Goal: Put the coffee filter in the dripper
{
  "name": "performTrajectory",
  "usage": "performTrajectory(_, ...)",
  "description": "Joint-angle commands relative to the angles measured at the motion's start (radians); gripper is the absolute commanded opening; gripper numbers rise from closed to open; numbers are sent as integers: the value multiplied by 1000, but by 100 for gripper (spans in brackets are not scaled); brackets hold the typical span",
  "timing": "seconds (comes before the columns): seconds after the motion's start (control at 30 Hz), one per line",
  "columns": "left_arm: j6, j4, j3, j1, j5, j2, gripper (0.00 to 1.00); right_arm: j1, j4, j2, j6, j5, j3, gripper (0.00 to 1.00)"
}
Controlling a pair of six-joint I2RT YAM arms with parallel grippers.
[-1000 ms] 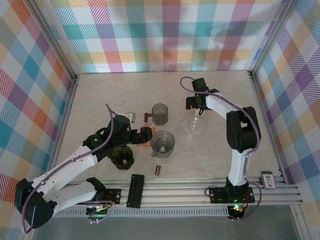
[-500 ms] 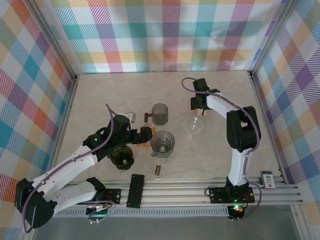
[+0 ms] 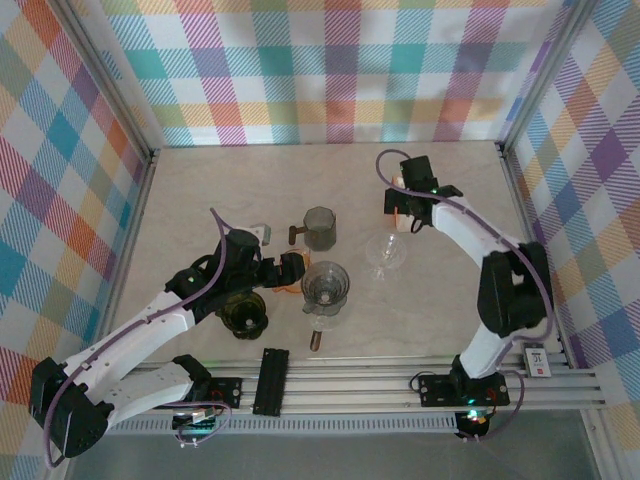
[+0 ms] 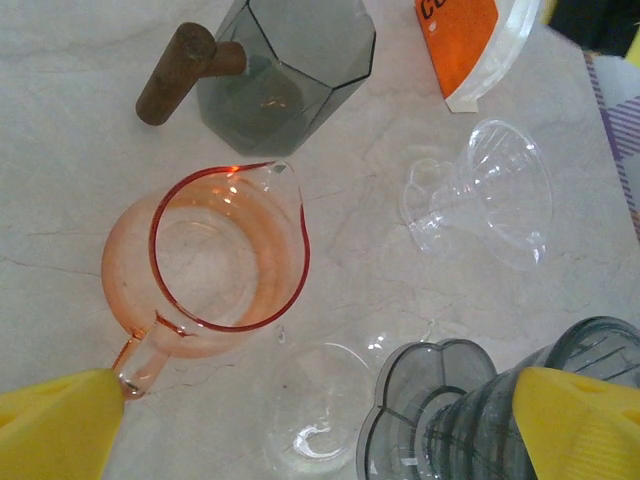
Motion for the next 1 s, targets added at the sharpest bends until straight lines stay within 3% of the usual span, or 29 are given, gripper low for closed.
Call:
performTrajectory(0.0,-9,39,-19,9,8,-19,100,7,52,-34,68,-71,5,94)
performTrajectory(0.13,-8,42,-24,9,7,-16,100,7,-64,58,128,-72,127,75)
performTrajectory(0.23,-8,37,-24,9,8,-16,100,7,-56,91,185,-66,145,56)
performTrajectory(0.3,-9,36,-26,9,7,-19,100,7,-44,114,204,-67,154,51)
performTrajectory(0.63,-11,41,-30,12,7,-16,100,-4,-89,222,206,-19,236,36)
performTrajectory(0.97,-12,44,-31,12,8,-6,100,-10,-86,275,211,-30,268,31)
